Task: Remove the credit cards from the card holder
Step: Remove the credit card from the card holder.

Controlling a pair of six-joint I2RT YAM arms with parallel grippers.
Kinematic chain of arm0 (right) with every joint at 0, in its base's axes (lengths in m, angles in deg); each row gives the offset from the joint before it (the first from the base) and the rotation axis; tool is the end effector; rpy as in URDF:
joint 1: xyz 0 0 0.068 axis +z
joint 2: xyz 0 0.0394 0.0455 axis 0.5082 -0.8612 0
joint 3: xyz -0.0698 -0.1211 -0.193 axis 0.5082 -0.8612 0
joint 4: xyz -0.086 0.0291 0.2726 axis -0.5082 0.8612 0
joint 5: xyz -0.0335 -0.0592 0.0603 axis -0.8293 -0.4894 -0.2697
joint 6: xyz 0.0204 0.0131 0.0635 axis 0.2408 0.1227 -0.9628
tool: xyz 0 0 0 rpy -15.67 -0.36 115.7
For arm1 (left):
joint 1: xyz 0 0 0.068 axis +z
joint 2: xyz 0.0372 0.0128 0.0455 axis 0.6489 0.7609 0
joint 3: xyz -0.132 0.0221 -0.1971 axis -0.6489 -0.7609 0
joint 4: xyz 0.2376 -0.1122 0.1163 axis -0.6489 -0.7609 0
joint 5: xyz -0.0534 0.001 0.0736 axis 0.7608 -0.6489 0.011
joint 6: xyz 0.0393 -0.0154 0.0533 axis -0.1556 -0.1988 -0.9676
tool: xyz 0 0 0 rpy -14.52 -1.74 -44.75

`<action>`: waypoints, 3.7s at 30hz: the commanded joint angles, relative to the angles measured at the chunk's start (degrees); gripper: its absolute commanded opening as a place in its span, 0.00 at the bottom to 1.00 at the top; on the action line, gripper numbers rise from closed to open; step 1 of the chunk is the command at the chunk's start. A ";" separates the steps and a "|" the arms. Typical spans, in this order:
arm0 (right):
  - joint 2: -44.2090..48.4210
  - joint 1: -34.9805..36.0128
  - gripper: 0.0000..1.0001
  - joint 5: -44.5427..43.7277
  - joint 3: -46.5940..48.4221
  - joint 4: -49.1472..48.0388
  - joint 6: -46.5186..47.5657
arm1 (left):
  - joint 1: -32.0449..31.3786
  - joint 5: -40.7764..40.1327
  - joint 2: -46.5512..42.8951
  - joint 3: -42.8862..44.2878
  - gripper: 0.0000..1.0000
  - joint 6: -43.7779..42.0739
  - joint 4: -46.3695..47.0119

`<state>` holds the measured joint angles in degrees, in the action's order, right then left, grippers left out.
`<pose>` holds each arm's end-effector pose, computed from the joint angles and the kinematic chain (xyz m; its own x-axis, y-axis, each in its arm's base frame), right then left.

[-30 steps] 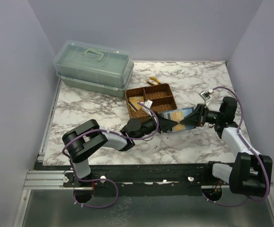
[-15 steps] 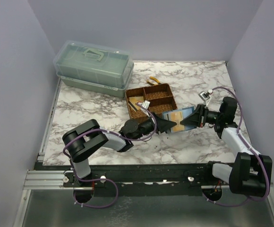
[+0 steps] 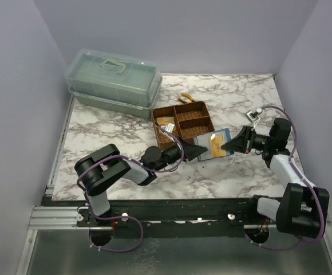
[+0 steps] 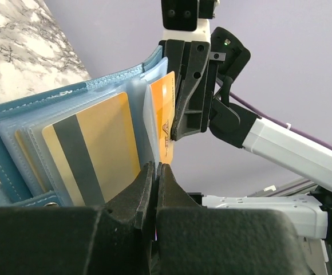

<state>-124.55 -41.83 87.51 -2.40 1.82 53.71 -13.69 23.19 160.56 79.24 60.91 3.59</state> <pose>0.2587 0.0040 0.1771 -0.7970 0.1733 -0.5786 -0.5626 0.1356 0.8155 0.1929 -0.2810 0.1330 -0.7513 -0.4946 -0.4369 0.4887 0.0280 -0.8720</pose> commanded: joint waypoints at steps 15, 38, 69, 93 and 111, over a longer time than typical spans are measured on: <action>2.16 -1.99 0.00 5.20 1.35 4.49 7.38 | 0.97 0.30 -2.09 -2.55 0.00 2.00 2.66; 3.78 -3.14 0.00 10.02 2.41 5.37 10.00 | -1.42 1.39 12.34 3.17 0.00 11.21 -3.67; 3.34 -3.68 0.00 4.92 4.90 16.55 20.37 | -1.95 -5.89 6.33 -1.01 0.49 6.02 -10.53; 1.59 -3.43 0.00 9.53 5.47 21.89 26.00 | -0.69 2.05 -6.42 2.92 0.99 -8.42 -8.99; 1.02 -3.39 0.00 10.00 5.44 21.81 25.51 | -2.90 -2.86 1.19 9.28 0.71 -5.29 -8.37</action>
<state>-123.30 -45.03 87.73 2.15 22.78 78.85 -16.31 22.03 159.64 86.21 55.01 -6.55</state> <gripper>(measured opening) 0.008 0.773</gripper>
